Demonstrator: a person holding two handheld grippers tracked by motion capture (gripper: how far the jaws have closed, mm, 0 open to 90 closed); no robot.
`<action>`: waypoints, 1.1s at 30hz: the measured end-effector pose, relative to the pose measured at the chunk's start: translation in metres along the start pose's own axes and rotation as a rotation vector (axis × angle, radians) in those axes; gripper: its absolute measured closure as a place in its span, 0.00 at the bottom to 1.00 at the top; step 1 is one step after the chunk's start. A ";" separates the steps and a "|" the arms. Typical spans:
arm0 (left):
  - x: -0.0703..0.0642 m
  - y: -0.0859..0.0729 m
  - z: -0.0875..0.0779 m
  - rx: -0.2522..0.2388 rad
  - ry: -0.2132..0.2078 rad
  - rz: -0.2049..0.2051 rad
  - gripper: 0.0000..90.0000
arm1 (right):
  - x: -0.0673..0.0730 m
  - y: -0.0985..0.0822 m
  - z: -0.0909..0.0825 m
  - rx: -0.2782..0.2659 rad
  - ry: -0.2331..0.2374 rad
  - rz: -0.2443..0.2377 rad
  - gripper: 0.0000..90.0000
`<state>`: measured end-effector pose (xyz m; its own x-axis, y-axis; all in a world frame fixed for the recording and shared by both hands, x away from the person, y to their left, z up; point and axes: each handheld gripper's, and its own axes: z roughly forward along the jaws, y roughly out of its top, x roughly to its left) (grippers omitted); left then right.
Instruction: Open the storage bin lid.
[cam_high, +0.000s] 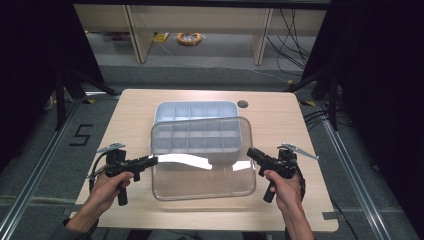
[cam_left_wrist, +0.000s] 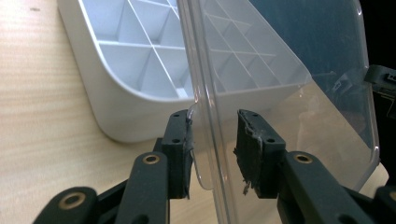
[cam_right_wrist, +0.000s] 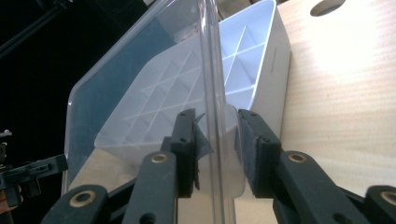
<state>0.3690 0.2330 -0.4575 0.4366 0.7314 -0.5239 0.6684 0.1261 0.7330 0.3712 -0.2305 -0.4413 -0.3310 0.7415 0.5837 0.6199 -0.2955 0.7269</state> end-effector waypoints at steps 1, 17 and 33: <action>0.000 -0.002 -0.001 0.006 0.000 0.006 0.72 | 0.001 -0.002 -0.001 0.002 0.010 0.004 0.77; 0.000 -0.035 -0.020 0.029 -0.001 0.005 0.73 | 0.003 -0.037 -0.015 0.047 0.019 -0.002 0.77; -0.001 -0.062 -0.027 0.086 -0.016 -0.003 0.72 | -0.001 -0.073 -0.024 0.116 -0.011 0.001 0.74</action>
<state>0.3107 0.2426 -0.4904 0.4438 0.7202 -0.5332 0.7184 0.0697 0.6921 0.3095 -0.2241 -0.4859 -0.3227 0.7478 0.5802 0.6985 -0.2254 0.6791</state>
